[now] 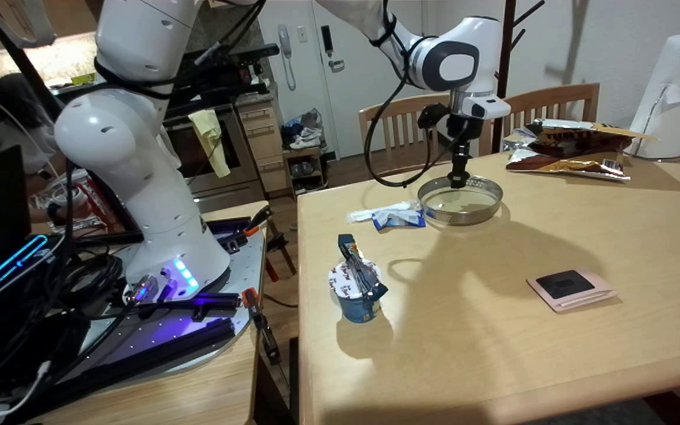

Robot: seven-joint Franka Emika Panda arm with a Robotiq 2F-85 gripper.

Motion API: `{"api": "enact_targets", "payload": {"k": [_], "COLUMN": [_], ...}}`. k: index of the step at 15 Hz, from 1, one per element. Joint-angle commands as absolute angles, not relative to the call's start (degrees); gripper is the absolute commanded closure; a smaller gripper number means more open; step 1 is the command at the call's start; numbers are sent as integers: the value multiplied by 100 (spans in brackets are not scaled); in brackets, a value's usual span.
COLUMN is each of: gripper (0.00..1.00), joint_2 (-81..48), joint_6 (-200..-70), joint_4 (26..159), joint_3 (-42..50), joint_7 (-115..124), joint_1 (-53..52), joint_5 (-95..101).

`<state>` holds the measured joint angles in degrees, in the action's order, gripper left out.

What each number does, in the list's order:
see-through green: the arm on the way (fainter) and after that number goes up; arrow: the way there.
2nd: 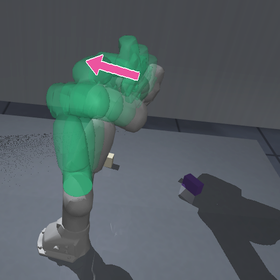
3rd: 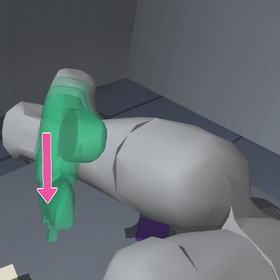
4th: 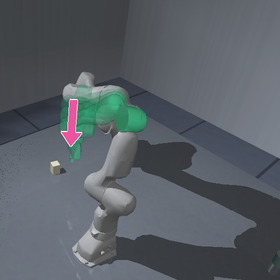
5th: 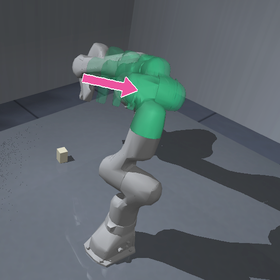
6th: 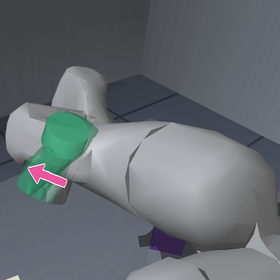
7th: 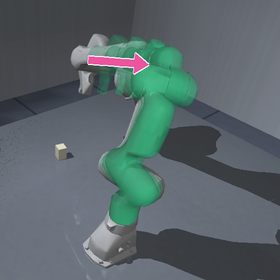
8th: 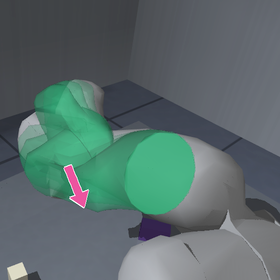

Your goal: Remove the lid from the top of the white and blue objects on the table

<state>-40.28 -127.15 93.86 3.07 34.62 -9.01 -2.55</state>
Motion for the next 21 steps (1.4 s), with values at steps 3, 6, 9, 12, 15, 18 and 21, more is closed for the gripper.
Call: {"api": "enact_targets", "payload": {"k": [3,6,9,12,15,18,21], "gripper": [65,65,65,65,65,13,1], "joint_2": [-4020,-4019,-4014,-4016,-4021,-4020,-4021], "joint_6": [-12685,-12687,-12619,-12644,-12651,-12632,-12586], "joint_4": [9246,9245,9239,9240,9238,9237,9180], "joint_3": [276,243,177,88,48,47,67], "joint_7": [3362,3338,3290,3169,3128,3139,3175], "joint_1": [-842,-816,-768,-713,-691,-691,-703], "joint_5": [-375,-430,-574,-786,-941,-1018,-1046]}}
